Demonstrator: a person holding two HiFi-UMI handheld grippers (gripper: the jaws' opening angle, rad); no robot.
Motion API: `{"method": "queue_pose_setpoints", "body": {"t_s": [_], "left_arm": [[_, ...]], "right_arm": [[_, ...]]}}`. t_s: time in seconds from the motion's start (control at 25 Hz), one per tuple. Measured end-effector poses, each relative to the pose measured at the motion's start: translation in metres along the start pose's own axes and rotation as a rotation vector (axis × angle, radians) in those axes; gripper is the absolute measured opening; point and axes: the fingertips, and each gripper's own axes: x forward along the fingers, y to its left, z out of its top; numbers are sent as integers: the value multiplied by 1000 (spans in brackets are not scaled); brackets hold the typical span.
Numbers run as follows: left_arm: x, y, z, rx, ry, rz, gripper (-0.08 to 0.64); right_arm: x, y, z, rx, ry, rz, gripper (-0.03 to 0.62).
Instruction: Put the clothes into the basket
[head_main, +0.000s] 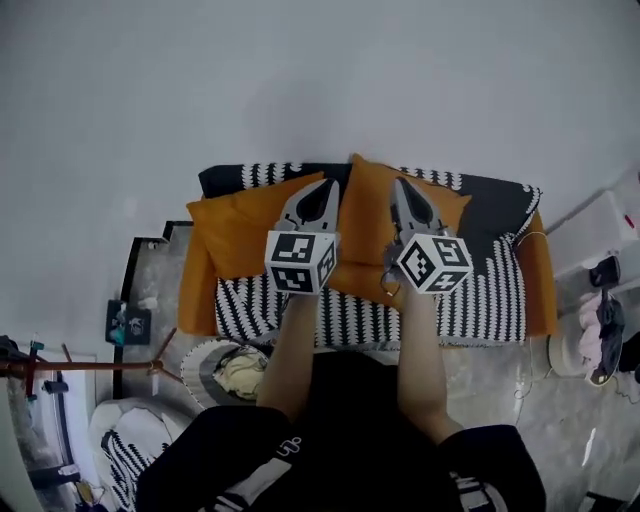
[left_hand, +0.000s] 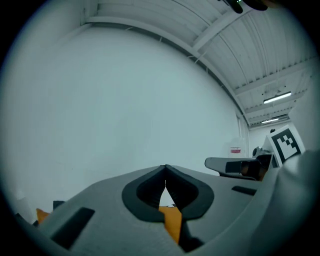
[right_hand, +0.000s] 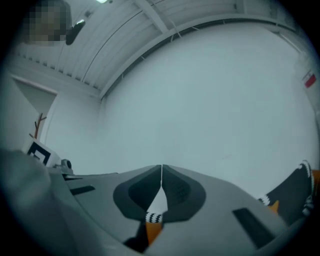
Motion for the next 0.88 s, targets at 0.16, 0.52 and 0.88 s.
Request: {"method": "queue_pose_setpoints", "body": {"t_s": [0.16, 0.52, 0.88], "left_arm": [[8, -3, 22, 24, -23, 47, 9], [6, -4, 29, 26, -45, 19, 9], [1, 5, 39, 16, -74, 17, 9]], "right_arm": [[-3, -1, 16, -77, 9, -36, 11], [1, 6, 22, -122, 18, -59, 11], [10, 20, 25, -151, 23, -40, 11]]}}
